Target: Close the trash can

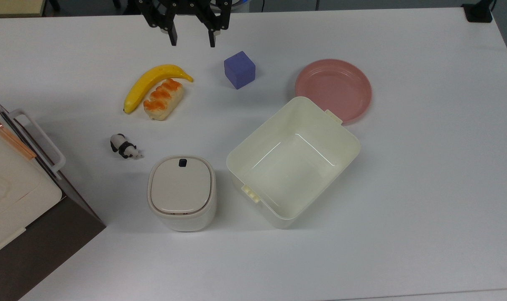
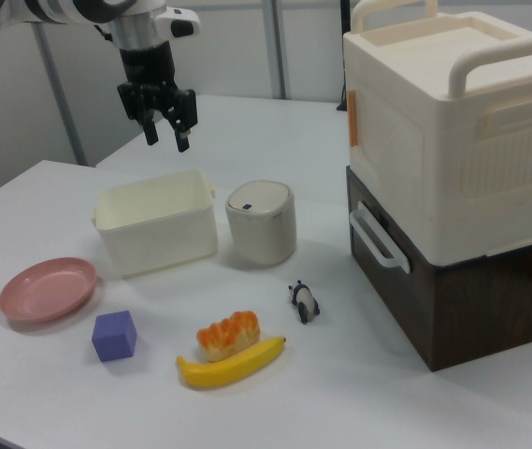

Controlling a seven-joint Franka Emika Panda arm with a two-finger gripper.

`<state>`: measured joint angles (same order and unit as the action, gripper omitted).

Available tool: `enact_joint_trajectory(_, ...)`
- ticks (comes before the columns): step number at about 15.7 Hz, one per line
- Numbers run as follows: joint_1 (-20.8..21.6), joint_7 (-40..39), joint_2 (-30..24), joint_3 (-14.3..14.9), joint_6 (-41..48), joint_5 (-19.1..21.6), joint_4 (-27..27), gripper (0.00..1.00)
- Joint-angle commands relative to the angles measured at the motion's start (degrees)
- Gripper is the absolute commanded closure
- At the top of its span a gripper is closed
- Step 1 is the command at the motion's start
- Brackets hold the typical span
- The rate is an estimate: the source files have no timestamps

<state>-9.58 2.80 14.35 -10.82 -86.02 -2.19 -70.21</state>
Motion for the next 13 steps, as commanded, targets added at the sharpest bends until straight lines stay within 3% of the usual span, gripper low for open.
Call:
enact_joint_trajectory(1, -0.44, -1.66, -3.01, 0.36, -0.02, 1.32, -3.53, 0.00)
enact_joint_trajectory(13, -0.09, -0.34, -3.63, 0.36, -5.91, 3.07, -6.17, 0.00)
